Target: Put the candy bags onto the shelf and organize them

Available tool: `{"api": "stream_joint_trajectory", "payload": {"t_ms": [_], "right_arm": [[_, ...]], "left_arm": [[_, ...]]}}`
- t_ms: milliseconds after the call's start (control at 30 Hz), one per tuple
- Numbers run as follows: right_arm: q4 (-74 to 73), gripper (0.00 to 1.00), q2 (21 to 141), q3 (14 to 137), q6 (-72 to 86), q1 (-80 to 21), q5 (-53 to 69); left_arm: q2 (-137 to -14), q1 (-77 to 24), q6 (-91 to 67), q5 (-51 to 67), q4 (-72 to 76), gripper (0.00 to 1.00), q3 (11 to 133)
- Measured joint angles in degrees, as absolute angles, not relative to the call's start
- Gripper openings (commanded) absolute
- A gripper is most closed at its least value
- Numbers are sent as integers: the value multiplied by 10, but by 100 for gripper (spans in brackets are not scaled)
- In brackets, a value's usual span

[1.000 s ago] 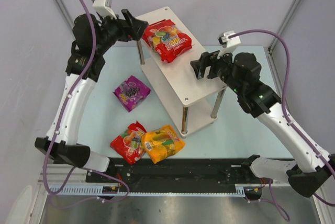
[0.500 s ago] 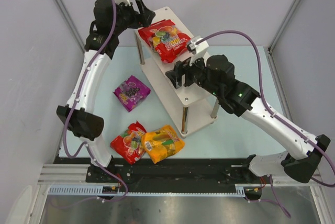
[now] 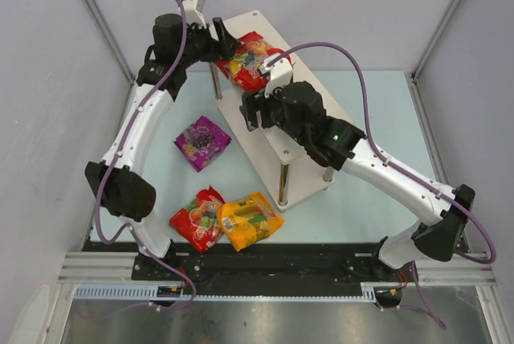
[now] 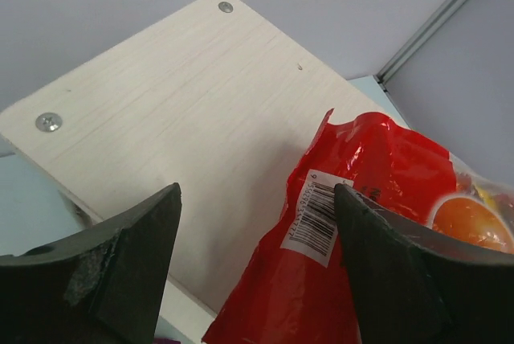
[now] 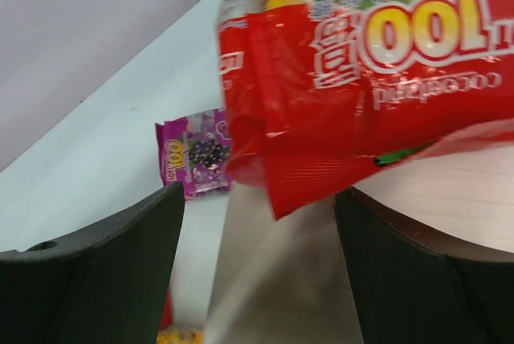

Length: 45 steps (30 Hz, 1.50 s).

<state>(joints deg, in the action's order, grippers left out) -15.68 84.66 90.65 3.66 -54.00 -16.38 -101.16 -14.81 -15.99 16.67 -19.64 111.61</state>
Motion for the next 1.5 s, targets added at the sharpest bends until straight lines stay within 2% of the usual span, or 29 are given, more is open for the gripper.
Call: {"api": "stream_joint_trajectory", "payload": {"t_ms": [233, 600, 800, 1500], "right_arm": [[-155, 81, 848, 910, 41, -492, -174], [-155, 82, 848, 915, 58, -395, -128], [-155, 83, 850, 917, 58, -376, -105], [-137, 86, 898, 956, 38, -335, -50]], "left_arm": [[-936, -149, -161, 167, -168, 82, 1018], [-852, -149, -165, 170, -170, 82, 959], [-816, -149, -170, 185, -168, 81, 928], [-807, -169, -196, 224, -138, 80, 907]]}}
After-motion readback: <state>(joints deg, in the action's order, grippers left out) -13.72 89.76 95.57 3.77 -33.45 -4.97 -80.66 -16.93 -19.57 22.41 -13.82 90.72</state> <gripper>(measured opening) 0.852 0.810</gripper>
